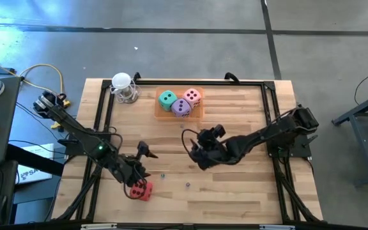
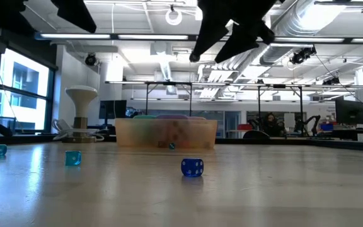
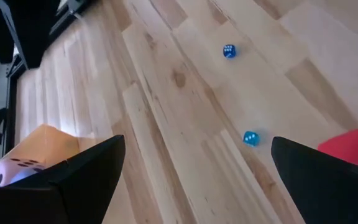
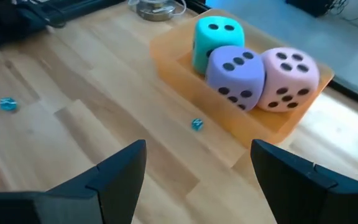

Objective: Pick & Place Dice
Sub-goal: Put the large red die into the bin

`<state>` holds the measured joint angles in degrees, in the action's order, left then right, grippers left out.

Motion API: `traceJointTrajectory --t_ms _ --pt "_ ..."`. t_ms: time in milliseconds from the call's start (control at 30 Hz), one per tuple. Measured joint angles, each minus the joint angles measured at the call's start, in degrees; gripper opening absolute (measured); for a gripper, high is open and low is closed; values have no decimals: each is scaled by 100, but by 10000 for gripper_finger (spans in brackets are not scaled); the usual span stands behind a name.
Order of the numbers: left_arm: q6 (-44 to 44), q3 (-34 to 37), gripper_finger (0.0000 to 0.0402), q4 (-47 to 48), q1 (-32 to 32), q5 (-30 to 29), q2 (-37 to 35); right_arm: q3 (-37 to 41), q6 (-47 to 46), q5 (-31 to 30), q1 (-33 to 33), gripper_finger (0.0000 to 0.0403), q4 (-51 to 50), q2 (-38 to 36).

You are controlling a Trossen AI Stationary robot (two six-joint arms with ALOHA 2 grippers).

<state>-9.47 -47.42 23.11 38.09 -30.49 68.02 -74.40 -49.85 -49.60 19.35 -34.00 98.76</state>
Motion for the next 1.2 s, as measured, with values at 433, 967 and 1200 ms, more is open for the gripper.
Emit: traceJointTrajectory --t_ms 433,967,1200 --pt "139 0 395 -427 -86 2 33 47 -290 3 434 281 744 2" --pt "709 2 395 -1004 -232 278 31 45 -291 -168 956 281 1150 2" --pt "604 2 400 -981 -234 403 33 45 -288 -165 1045 281 1163 2"
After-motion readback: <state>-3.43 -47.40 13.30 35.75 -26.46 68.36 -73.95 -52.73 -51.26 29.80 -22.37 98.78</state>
